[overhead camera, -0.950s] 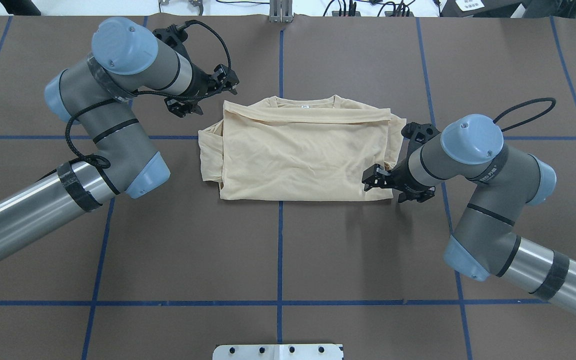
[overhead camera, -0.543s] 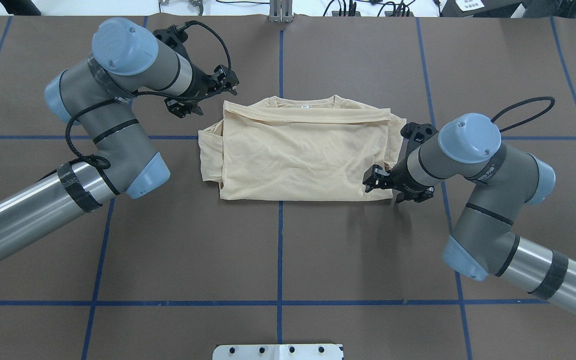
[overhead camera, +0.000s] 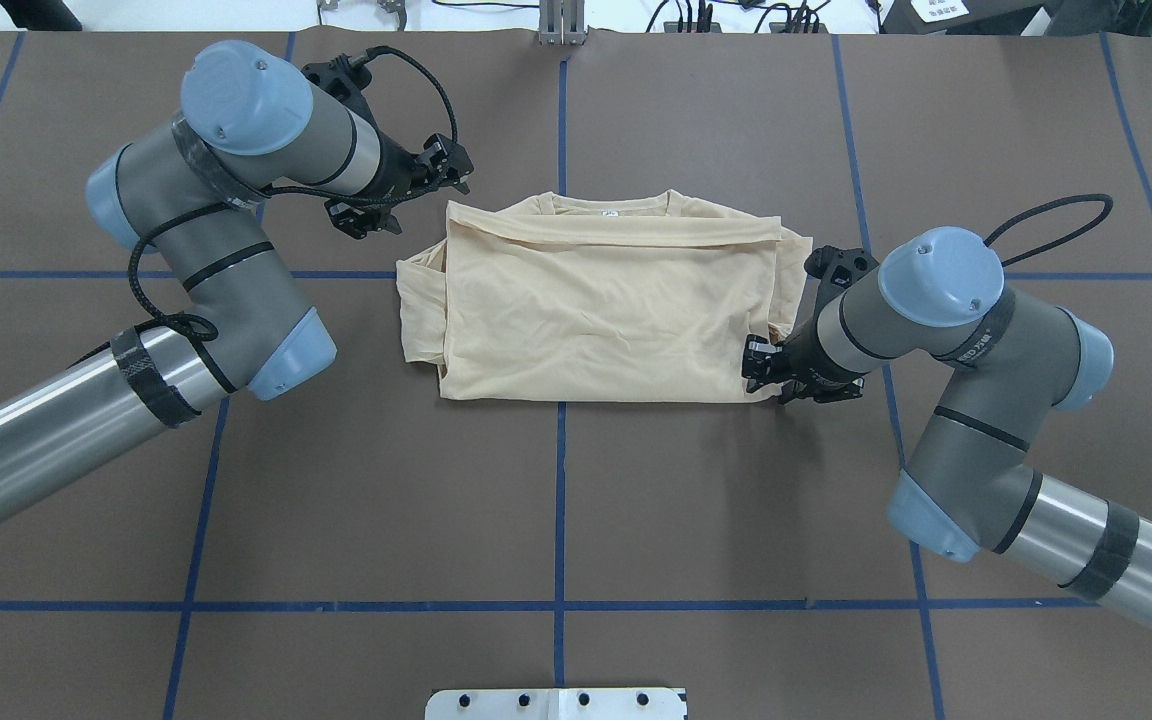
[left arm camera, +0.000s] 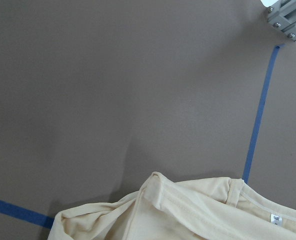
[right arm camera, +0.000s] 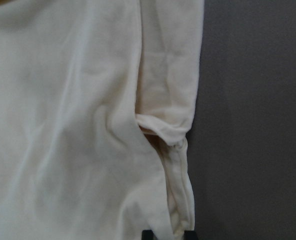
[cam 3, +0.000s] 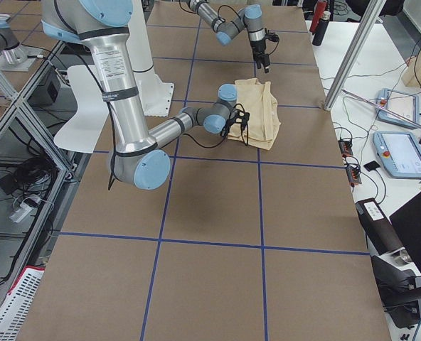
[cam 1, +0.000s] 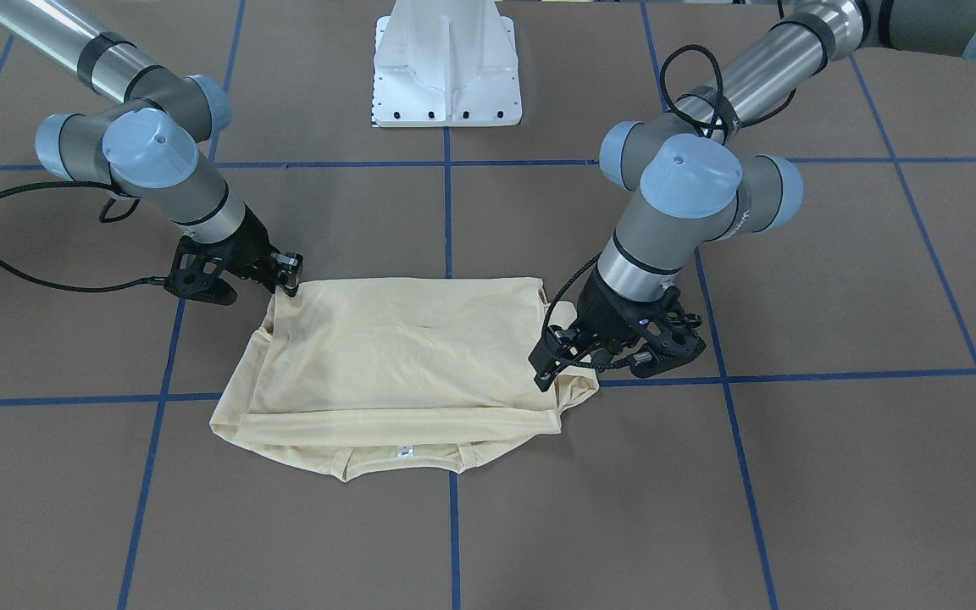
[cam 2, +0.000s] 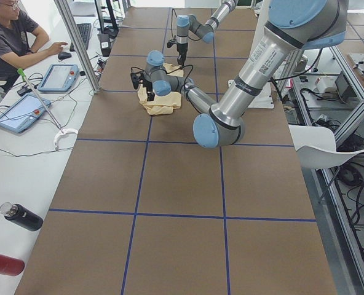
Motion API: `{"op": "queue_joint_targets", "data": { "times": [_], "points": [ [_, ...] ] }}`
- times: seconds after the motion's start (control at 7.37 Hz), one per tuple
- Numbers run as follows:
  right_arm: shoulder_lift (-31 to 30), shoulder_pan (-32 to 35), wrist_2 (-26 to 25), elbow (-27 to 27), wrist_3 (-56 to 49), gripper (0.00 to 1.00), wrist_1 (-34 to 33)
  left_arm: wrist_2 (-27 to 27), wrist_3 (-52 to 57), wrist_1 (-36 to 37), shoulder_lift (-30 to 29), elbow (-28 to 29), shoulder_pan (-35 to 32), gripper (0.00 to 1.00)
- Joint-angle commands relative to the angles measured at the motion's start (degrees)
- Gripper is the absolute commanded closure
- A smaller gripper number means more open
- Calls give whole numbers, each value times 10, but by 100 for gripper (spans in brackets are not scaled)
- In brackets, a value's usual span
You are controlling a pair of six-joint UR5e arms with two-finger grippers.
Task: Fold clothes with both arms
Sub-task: 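Grasp the edge and drag the folded shirt away from the left arm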
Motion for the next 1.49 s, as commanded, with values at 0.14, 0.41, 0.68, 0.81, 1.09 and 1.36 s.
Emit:
{"op": "queue_joint_targets", "data": {
  "times": [0.14, 0.41, 0.68, 0.81, 1.09, 1.36],
  "points": [
    [-3, 12, 20, 9, -1, 100, -1, 0, 0, 0, 0, -1, 1, 2],
    [-35, 41, 60, 60, -2, 100, -55, 0, -1, 1, 0, -9, 1, 1],
    [-104, 43, 60, 147, -5, 100, -83, 0, -1, 25, 1, -38, 2, 2],
    [-133, 42, 62, 172, -5, 100, -84, -1, 1, 31, 1, -46, 4, 1],
    [-177, 43, 62, 205, -5, 100, -83, -2, 5, 31, 2, -50, 9, 2],
    [-224, 41, 64, 243, -5, 100, -83, -3, 5, 31, 26, -78, 9, 1]
  ]
}}
